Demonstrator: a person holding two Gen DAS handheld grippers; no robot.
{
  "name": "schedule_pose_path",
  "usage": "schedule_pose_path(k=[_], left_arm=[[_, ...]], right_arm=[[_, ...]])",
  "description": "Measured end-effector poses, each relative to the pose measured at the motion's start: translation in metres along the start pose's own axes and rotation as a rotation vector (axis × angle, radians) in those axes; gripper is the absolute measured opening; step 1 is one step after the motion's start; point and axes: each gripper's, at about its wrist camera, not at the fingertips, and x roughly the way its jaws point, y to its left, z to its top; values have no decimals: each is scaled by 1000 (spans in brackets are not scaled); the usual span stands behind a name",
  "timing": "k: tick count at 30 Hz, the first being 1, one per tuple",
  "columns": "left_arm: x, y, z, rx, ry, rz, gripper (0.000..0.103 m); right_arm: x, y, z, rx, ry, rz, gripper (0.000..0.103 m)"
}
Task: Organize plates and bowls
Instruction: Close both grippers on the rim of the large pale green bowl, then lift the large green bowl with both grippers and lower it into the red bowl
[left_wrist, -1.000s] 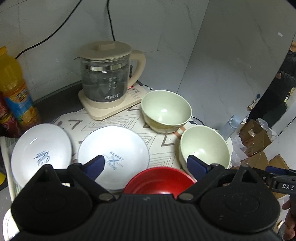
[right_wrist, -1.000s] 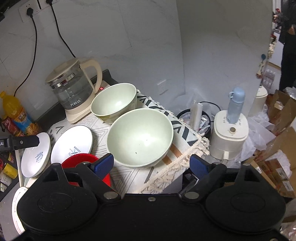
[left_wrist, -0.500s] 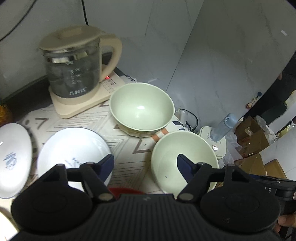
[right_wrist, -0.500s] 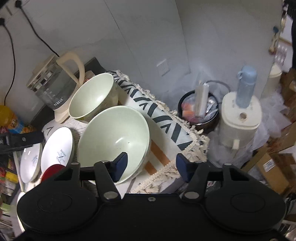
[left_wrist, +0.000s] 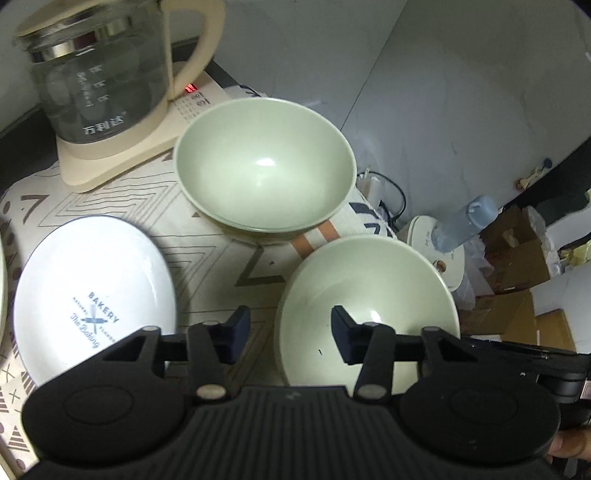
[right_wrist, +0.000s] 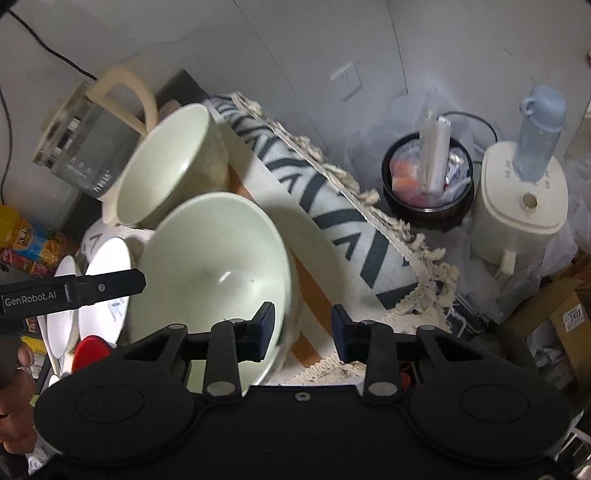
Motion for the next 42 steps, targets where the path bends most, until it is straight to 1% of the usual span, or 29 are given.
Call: schedule_pose_path(k=[1,3,6,8,12,14,18,21,28,30,32,38,42], left_arm=[[4,-3,0,6,8,2,44],[10,-7,0,7,24,-3,39],[19,-13,-1,17,35,22,39],[24,-14,0,18,40,31,37],[36,-10,2,6,70,58,26],[40,-9,1,-2,75,60,24],[42,-7,1,-11,70,68,17],[37,-6,0,-19,55,49,13],[18,-7,-5,-31,12,28,10],[8,-5,-5,-36,-9,20,7],[-3,-3,-5,-43,-32,6,6],[-40,5,-9,-49,-105,-16,5],[-58,14,-14,-64,-132,-24,5]], right_arm=[[2,-2,1,7,8,2,34],[5,-5,1,17,20,20,34],[9,-4,3,7,32,26,31],[13,-3,4,11,46,37,27],[21,-1,6,7,60,42,21],[26,2,5,-6,67,45,15],[26,6,5,-31,63,28,14],[25,6,4,-41,63,16,13],[9,10,4,-58,21,17,12],[2,13,4,-56,4,22,12],[-5,16,4,-48,-10,30,12],[-27,36,-2,-70,-53,42,12],[-37,48,-5,-62,-64,61,12]])
